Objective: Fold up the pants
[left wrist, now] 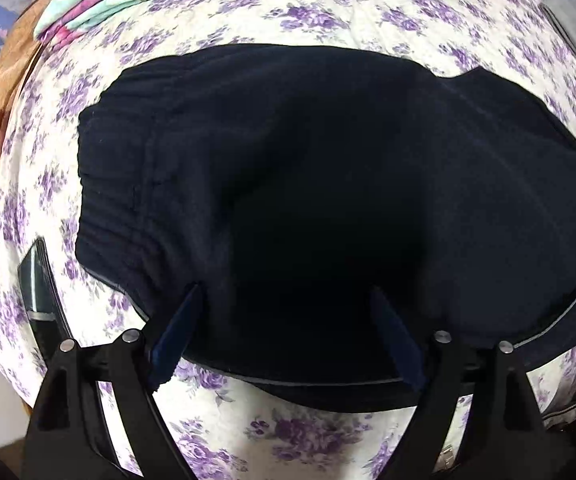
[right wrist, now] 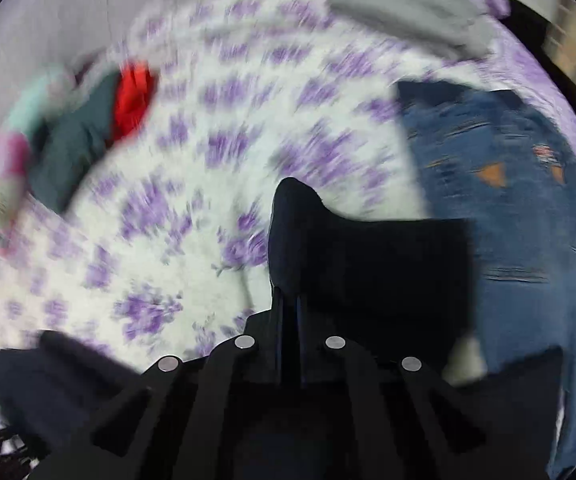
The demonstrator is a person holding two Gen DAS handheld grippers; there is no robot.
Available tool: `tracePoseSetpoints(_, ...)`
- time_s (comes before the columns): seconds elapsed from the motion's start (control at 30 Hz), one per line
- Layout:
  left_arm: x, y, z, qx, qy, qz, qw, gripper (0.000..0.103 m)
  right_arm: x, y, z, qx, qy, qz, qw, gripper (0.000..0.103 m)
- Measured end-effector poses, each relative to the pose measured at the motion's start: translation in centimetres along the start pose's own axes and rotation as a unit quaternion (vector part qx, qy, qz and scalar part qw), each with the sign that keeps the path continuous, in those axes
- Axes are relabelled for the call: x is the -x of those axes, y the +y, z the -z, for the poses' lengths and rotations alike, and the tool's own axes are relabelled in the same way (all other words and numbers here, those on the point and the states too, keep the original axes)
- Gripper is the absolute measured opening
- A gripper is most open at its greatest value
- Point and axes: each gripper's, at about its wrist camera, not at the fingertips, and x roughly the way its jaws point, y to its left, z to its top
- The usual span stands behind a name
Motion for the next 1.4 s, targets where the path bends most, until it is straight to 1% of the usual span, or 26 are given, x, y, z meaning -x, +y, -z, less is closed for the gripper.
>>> tracePoseSetpoints(0.07, -0.1, 0.1, -0.1, -0.009, 0.003, 0.002, 0.9999, 0.085, 5.7, -3.5, 1.1, -0.023, -0.046, -0.039, 0.998, 0.006)
tracePoseSetpoints(0.17, -0.2, 0.3, -0.2, -0.021, 0.004, 0.010, 0.9997, 0.085, 11.1, -8.4, 5.1, -0.045, -0.078, -0.065, 0.994, 0.006)
tracePoseSetpoints(0.23, -0.2, 0.4, -0.1, -0.032, 0.001, 0.012, 0.9994, 0.086, 11.4, -11.0, 8.1, -0.067, -0.065, -0.064, 0.994, 0.006)
tracePoseSetpoints(0.3, -0.3, 0.4, -0.4, -0.041, 0.001, 0.013, 0.9991, 0.086, 9.3, -13.8, 12.2, -0.101, -0.025, -0.045, 0.994, 0.006)
tracePoseSetpoints(0.33, -0.3, 0.4, -0.4, -0.046, 0.001, 0.013, 0.9989, 0.086, 8.4, -14.7, 13.6, -0.111, -0.008, -0.034, 0.993, 0.010)
tracePoseSetpoints(0.37, -0.4, 0.4, -0.4, -0.051, 0.002, 0.012, 0.9986, 0.087, 6.7, -15.7, 15.4, -0.127, 0.028, -0.004, 0.991, 0.019)
tracePoseSetpoints(0.43, -0.4, 0.3, -0.6, -0.055, 0.004, 0.012, 0.9984, 0.087, 5.9, -16.8, 17.2, -0.161, 0.047, 0.017, 0.986, 0.019)
tracePoseSetpoints(0.47, -0.3, 0.2, -0.6, -0.059, 0.005, 0.011, 0.9982, 0.086, 6.5, -17.0, 17.4, -0.172, 0.034, 0.011, 0.984, 0.022)
tracePoseSetpoints(0.57, -0.1, 0.0, -0.7, -0.069, -0.001, 0.012, 0.9976, 0.086, 9.0, -15.8, 15.7, -0.140, -0.008, 0.031, 0.990, 0.027)
tracePoseSetpoints(0.63, 0.1, 0.0, -0.4, -0.068, -0.006, 0.017, 0.9975, 0.085, 10.0, -16.0, 14.2, -0.142, -0.038, 0.035, 0.989, 0.039)
tracePoseSetpoints(0.73, 0.7, 0.2, 0.5, -0.059, -0.013, 0.028, 0.9978, 0.085, 8.8, -16.2, 12.4, -0.132, -0.036, 0.067, 0.988, 0.041)
tracePoseSetpoints(0.77, 0.7, 0.2, 0.6, -0.058, -0.016, 0.030, 0.9977, 0.085, 7.3, -16.3, 12.0, -0.124, -0.018, 0.078, 0.989, 0.041)
tracePoseSetpoints(0.8, 0.6, 0.2, 0.8, -0.058, -0.017, 0.031, 0.9977, 0.085, 6.1, -16.4, 11.9, -0.119, 0.006, 0.092, 0.989, 0.040)
tracePoseSetpoints(0.87, 0.4, 0.2, 1.2, -0.063, -0.021, 0.029, 0.9973, 0.085, 5.0, -16.5, 12.1, -0.112, 0.037, 0.118, 0.986, 0.011)
tracePoseSetpoints(0.9, 0.3, 0.2, 1.4, -0.065, -0.023, 0.029, 0.9972, 0.085, 5.6, -16.6, 11.8, -0.110, 0.032, 0.119, 0.986, 0.007)
tracePoseSetpoints(0.97, 0.4, 0.3, 1.8, -0.064, -0.025, 0.030, 0.9972, 0.085, 7.9, -16.6, 11.7, -0.104, 0.011, 0.125, 0.987, 0.004)
tracePoseSetpoints(1.03, 0.5, 0.5, 2.1, -0.062, -0.021, 0.034, 0.9973, 0.085, 9.0, -16.8, 11.6, -0.084, 0.024, 0.155, 0.984, 0.000)
tracePoseSetpoints(1.07, 0.5, 0.6, 2.3, -0.063, -0.020, 0.036, 0.9972, 0.085, 8.4, -17.5, 12.0, -0.076, 0.053, 0.179, 0.979, 0.000)
tracePoseSetpoints(1.13, 0.6, 0.6, 2.4, -0.069, -0.018, 0.038, 0.9968, 0.085, 6.7, -19.2, 13.0, -0.088, 0.122, 0.186, 0.971, 0.000)
tracePoseSetpoints(1.2, 1.2, 0.6, 2.3, -0.073, -0.016, 0.039, 0.9965, 0.085, 8.3, -18.1, 11.8, -0.067, 0.072, 0.203, 0.974, 0.001)
tracePoseSetpoints(1.23, 1.9, 0.6, 2.1, -0.071, -0.022, 0.049, 0.9960, 0.085, 9.3, -16.6, 10.8, -0.040, 0.035, 0.202, 0.978, 0.005)
tracePoseSetpoints(1.27, 3.2, 1.0, 1.8, -0.070, -0.031, 0.058, 0.9953, 0.085, 10.0, -14.3, 9.5, -0.005, -0.002, 0.177, 0.984, 0.010)
tracePoseSetpoints(1.3, 3.9, 0.9, 1.7, -0.071, -0.045, 0.068, 0.9941, 0.085, 10.0, -12.4, 8.5, 0.019, -0.014, 0.137, 0.990, 0.017)
tracePoseSetpoints(1.33, 4.4, 0.7, 1.6, -0.073, -0.055, 0.073, 0.9932, 0.085, 9.4, -9.5, 7.2, 0.051, -0.020, 0.073, 0.996, 0.042)
tracePoseSetpoints(1.37, 5.0, 0.5, 1.5, -0.077, -0.068, 0.074, 0.9920, 0.085, 8.7, -7.2, 6.5, 0.073, -0.026, 0.039, 0.996, 0.049)
tracePoseSetpoints(1.4, 5.4, 0.1, 1.3, -0.078, -0.080, 0.070, 0.9912, 0.085, 7.6, -4.6, 6.0, 0.098, -0.028, 0.007, 0.995, 0.049)
